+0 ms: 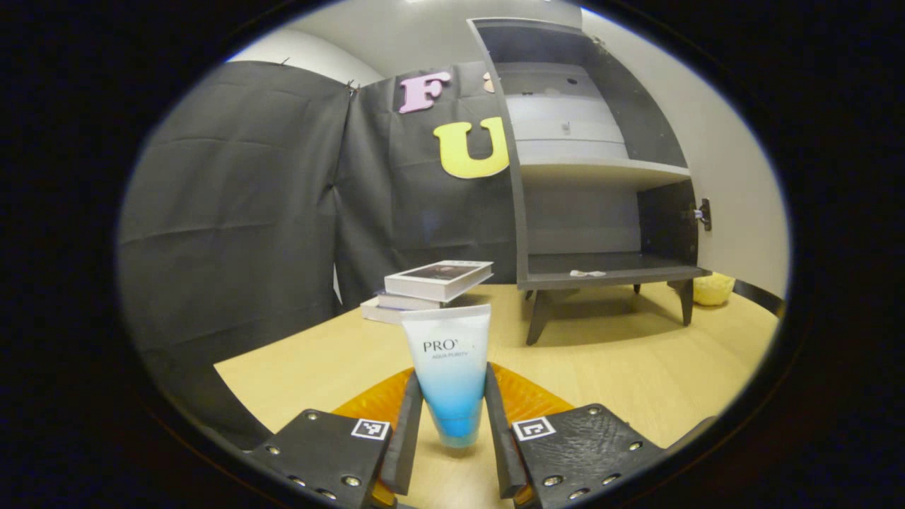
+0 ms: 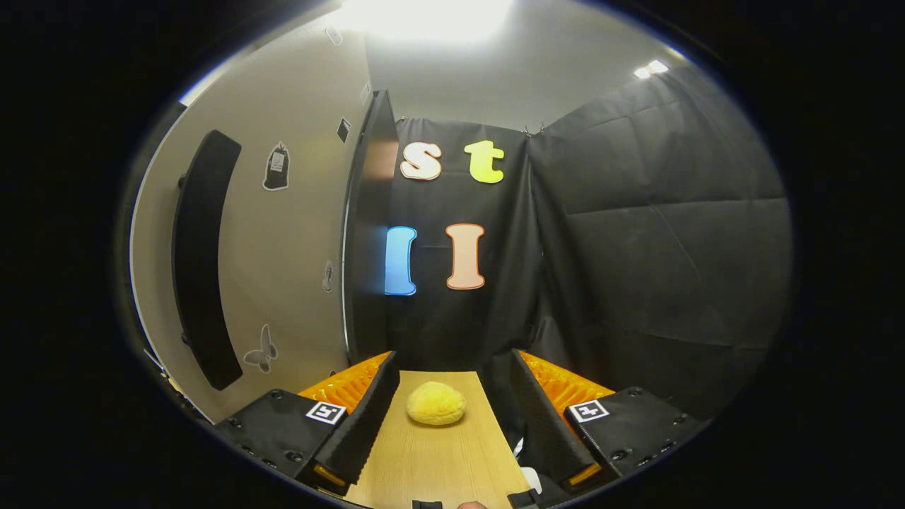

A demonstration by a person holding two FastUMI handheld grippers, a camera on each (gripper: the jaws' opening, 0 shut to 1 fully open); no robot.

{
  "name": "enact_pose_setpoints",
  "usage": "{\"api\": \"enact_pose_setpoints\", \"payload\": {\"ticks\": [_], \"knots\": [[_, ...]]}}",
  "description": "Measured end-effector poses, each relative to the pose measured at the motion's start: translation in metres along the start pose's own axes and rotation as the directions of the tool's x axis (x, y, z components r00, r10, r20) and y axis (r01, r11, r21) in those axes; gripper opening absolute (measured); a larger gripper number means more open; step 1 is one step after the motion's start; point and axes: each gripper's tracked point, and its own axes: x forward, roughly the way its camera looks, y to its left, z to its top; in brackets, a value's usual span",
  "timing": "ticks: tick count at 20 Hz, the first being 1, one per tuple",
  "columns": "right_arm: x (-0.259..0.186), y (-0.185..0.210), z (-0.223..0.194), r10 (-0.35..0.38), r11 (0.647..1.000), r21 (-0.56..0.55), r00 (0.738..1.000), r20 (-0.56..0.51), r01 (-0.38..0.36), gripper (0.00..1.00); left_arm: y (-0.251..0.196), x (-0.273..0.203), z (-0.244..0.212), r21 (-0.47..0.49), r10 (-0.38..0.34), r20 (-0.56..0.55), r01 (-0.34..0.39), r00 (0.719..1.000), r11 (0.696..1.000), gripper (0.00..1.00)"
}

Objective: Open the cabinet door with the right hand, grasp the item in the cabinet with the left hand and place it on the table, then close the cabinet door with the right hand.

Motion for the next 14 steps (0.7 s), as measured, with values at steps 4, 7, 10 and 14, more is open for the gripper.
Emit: {"api": "enact_pose_setpoints", "payload": {"ticks": [4,7,10,14], "knots": [[0.000,0.003,0.001,-0.002,1.000,0.007,1.000,-0.001,0.002,0.98,-0.001,0.007,-0.008,-0.002,0.033,-0.010,-0.033,0.999,0.999,0.48],[0.000,0.006,-0.001,0.002,1.000,0.004,1.000,0.001,-0.002,0.98,0.000,0.012,-0.018,-0.016,0.053,-0.026,-0.054,0.998,0.998,0.51],[0.002,0.009,-0.004,0.015,1.000,0.010,1.000,-0.008,-0.015,0.98,0.000,0.009,-0.027,-0.035,0.070,-0.031,-0.071,0.997,0.997,0.51],[0.006,0.012,-0.008,0.028,0.999,0.025,1.000,-0.013,-0.027,0.98,-0.010,-0.020,-0.031,-0.014,0.074,-0.022,-0.074,0.997,0.997,0.51]]}}
